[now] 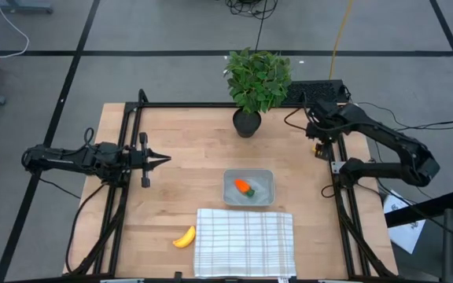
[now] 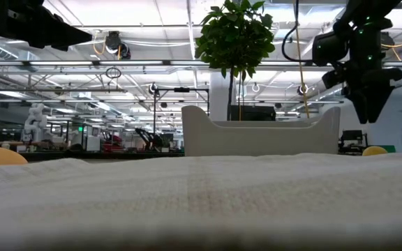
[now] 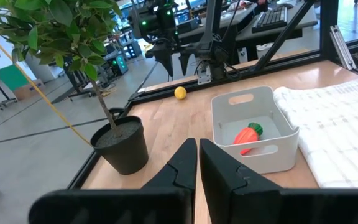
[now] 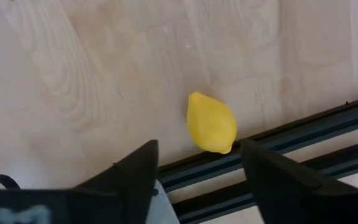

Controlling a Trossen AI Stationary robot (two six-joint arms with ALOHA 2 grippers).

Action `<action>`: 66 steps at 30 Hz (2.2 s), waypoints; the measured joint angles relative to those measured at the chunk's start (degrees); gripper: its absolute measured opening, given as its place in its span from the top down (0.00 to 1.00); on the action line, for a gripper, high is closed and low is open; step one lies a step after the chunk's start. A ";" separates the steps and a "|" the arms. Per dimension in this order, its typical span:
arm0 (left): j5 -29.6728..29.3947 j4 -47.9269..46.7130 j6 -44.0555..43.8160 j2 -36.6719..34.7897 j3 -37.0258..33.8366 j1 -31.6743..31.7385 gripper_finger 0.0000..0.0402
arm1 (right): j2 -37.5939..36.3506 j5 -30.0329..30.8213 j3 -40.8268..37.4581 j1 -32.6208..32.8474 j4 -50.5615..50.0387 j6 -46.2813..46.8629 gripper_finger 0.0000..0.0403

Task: Pick and placing Produce into tupperware
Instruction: Put the lemon into the bin

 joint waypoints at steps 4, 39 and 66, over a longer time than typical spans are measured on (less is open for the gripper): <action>0.00 -0.04 0.02 0.01 0.00 0.00 0.94 | 0.78 0.00 -0.15 0.02 0.47 0.12 0.33; 0.11 -0.37 1.09 0.01 0.00 0.00 0.94 | 2.74 6.34 -14.35 -0.09 13.98 -12.60 0.26; 0.13 -0.37 1.64 0.01 0.00 -0.01 0.94 | 2.83 10.32 -19.08 -0.07 23.10 -8.76 0.32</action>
